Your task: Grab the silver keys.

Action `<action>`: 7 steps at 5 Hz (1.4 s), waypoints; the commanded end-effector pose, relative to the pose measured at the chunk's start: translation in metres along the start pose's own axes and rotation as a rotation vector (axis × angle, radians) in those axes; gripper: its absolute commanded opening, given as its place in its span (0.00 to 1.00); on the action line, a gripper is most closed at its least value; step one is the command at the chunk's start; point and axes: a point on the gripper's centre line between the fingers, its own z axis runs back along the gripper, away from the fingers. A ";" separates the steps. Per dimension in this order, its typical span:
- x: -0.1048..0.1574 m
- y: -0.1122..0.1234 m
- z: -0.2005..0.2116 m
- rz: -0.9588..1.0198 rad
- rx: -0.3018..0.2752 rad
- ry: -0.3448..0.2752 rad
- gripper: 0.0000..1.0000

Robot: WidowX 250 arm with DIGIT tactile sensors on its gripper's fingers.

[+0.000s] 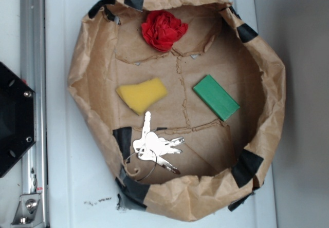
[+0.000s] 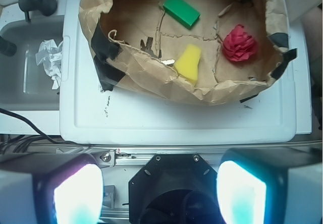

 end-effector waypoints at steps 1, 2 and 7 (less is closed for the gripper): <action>0.000 0.000 0.000 0.000 0.000 0.000 1.00; 0.044 -0.013 -0.010 0.119 0.023 -0.084 1.00; 0.102 0.035 -0.083 0.775 0.076 0.062 1.00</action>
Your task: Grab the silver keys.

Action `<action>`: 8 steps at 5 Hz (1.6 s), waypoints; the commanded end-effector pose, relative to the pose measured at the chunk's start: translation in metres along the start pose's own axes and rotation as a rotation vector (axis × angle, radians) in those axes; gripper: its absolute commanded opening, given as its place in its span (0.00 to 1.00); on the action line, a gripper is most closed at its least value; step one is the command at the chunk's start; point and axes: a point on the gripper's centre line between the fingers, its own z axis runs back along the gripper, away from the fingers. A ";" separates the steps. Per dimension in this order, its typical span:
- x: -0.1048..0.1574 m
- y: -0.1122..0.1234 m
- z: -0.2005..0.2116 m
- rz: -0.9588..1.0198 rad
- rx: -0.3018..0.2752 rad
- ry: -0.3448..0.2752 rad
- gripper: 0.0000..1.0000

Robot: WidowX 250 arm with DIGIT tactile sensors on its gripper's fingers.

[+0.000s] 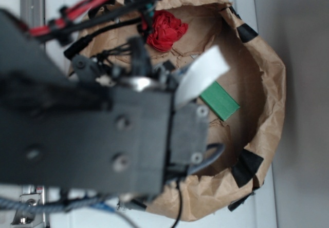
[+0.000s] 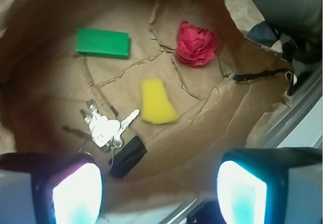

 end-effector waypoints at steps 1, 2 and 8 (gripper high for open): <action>0.027 0.008 -0.021 0.219 -0.259 0.044 1.00; 0.027 -0.006 -0.033 0.294 -0.319 0.126 1.00; 0.010 -0.022 -0.053 0.306 -0.251 0.216 1.00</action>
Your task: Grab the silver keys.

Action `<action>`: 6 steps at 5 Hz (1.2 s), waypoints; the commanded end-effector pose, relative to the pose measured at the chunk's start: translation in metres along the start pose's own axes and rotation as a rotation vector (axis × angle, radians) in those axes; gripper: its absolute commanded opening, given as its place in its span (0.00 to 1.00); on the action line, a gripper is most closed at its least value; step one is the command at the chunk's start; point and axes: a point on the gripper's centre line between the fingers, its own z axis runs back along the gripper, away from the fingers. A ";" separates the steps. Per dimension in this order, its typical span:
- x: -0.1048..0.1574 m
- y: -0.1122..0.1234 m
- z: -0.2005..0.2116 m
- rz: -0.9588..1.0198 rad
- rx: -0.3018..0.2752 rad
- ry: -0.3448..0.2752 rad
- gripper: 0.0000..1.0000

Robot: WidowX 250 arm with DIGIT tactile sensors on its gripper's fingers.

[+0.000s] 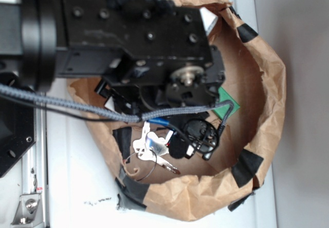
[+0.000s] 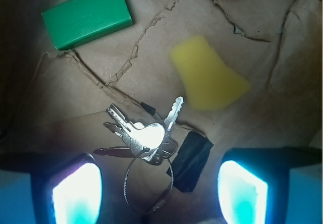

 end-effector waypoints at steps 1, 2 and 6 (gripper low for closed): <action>0.006 -0.011 -0.010 0.025 0.042 -0.040 1.00; 0.007 -0.021 -0.020 0.037 0.058 -0.097 1.00; -0.030 -0.012 -0.053 -0.050 0.090 -0.068 1.00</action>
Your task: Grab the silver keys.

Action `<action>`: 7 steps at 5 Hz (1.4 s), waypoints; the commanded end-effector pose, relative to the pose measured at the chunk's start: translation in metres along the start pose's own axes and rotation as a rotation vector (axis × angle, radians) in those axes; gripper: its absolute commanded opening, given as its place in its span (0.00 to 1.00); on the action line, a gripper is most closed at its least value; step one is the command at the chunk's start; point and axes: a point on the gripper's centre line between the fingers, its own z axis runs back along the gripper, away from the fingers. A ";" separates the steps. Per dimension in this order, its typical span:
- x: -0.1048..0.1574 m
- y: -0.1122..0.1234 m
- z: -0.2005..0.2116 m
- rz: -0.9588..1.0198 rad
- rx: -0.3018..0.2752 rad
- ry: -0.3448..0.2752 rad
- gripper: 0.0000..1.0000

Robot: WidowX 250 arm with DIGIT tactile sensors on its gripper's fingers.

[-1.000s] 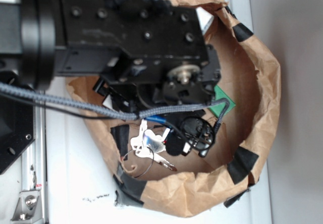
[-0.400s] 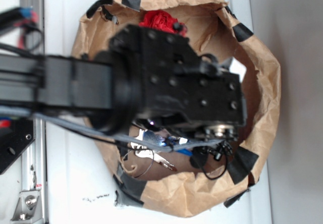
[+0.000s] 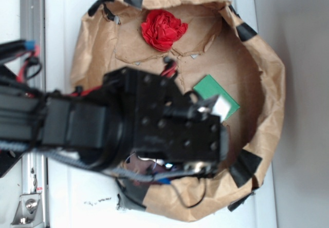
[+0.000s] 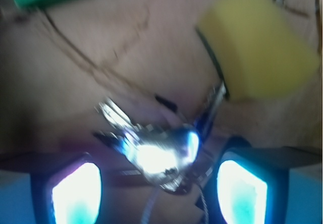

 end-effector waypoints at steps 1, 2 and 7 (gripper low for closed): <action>-0.010 0.005 0.007 -0.054 -0.072 0.013 1.00; -0.011 0.002 0.004 -0.065 -0.115 0.026 1.00; -0.014 0.002 -0.002 -0.092 -0.119 0.074 0.00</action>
